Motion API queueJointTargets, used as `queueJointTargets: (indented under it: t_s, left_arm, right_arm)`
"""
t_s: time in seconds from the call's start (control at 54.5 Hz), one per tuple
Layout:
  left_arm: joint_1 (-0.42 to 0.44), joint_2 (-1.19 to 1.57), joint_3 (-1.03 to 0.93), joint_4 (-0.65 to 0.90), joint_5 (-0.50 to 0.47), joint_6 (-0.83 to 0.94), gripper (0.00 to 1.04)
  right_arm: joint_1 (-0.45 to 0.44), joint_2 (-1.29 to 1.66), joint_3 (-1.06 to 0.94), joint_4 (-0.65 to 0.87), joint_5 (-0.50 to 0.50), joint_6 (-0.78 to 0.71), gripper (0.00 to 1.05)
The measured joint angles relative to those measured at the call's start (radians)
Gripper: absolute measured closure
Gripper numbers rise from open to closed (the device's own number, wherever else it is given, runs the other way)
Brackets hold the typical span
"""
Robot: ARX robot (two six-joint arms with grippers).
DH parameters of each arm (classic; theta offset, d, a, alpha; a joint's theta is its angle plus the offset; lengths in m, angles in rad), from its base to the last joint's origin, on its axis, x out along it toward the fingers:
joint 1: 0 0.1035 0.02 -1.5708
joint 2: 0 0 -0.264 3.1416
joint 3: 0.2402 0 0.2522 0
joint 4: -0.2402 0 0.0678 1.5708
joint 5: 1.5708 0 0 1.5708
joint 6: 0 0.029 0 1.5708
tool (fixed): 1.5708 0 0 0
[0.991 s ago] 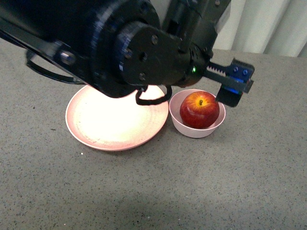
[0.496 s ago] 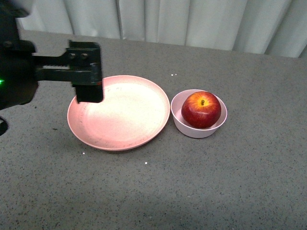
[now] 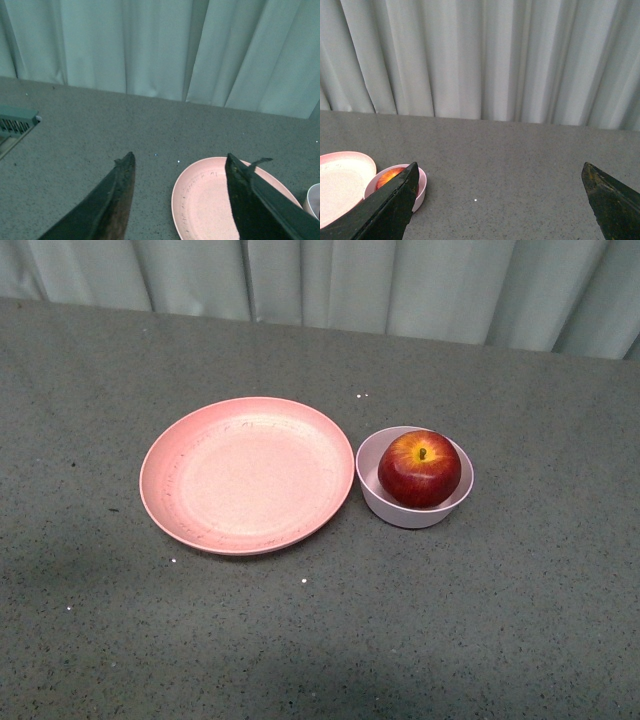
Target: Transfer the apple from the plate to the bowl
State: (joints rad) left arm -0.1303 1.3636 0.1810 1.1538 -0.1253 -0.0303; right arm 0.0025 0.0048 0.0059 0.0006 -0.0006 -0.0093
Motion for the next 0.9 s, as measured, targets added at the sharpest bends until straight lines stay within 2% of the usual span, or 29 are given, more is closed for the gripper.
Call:
queueJointTargets:
  t_s: [0.129, 0.239, 0.33, 0.459, 0.9]
  left_arm:
    - [0.034, -0.193, -0.065, -0.111, 0.031, 0.012, 0.81]
    - [0.051, -0.278, -0.098, -0.17, 0.046, 0.015, 1.0]
    - [0.101, -0.348, -0.117, -0.217, 0.119, 0.02, 1.01]
    - [0.127, -0.446, -0.137, -0.293, 0.12, 0.022, 1.01]
    - [0.128, -0.792, -0.161, -0.591, 0.123, 0.023, 1.01]
  right_arm:
    - [0.0, 0.0, 0.0, 0.0, 0.0, 0.0, 0.09]
    - [0.0, 0.0, 0.0, 0.0, 0.0, 0.0, 0.09]
    - [0.0, 0.0, 0.0, 0.0, 0.0, 0.0, 0.09]
    - [0.0, 0.0, 0.0, 0.0, 0.0, 0.0, 0.09]
    - [0.0, 0.0, 0.0, 0.0, 0.0, 0.0, 0.09]
